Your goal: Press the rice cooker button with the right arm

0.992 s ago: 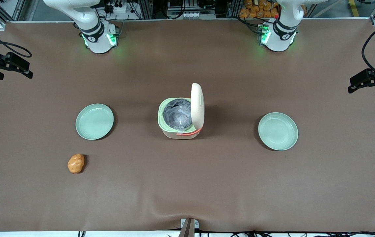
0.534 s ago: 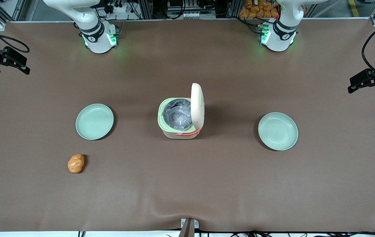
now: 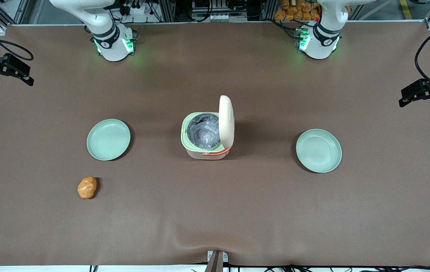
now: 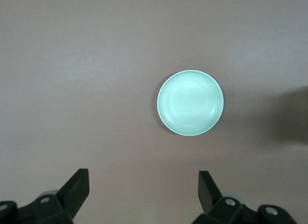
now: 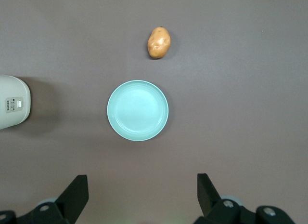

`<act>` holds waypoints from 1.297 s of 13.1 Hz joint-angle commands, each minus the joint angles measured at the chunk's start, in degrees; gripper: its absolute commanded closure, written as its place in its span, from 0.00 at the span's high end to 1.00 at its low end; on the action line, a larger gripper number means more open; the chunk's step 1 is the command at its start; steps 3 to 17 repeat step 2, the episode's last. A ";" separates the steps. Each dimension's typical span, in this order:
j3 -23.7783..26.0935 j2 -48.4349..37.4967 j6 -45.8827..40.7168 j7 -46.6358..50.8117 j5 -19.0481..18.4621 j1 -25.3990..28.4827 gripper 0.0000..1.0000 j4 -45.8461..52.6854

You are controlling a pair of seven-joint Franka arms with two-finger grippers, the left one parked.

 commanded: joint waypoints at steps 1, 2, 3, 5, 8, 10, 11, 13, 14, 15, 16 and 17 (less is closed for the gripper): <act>0.87 -1.01 0.11 -0.85 -1.12 -0.91 1.00 -0.25; 0.87 -1.01 0.20 -0.76 -1.12 -0.91 1.00 -0.25; 0.87 -1.01 0.20 -0.76 -1.12 -0.91 1.00 -0.25; 0.87 -1.01 0.20 -0.76 -1.12 -0.91 1.00 -0.25; 0.87 -1.01 0.20 -0.76 -1.12 -0.91 1.00 -0.25; 0.87 -1.01 0.20 -0.76 -1.12 -0.91 1.00 -0.25; 0.87 -1.01 0.20 -0.76 -1.12 -0.91 1.00 -0.25; 0.87 -1.01 0.20 -0.76 -1.12 -0.91 1.00 -0.25; 0.87 -1.01 0.20 -0.76 -1.12 -0.91 1.00 -0.25; 0.87 -1.01 0.20 -0.76 -1.12 -0.91 1.00 -0.25; 0.87 -1.01 0.20 -0.76 -1.12 -0.91 1.00 -0.25; 0.87 -1.01 0.20 -0.76 -1.12 -0.91 1.00 -0.25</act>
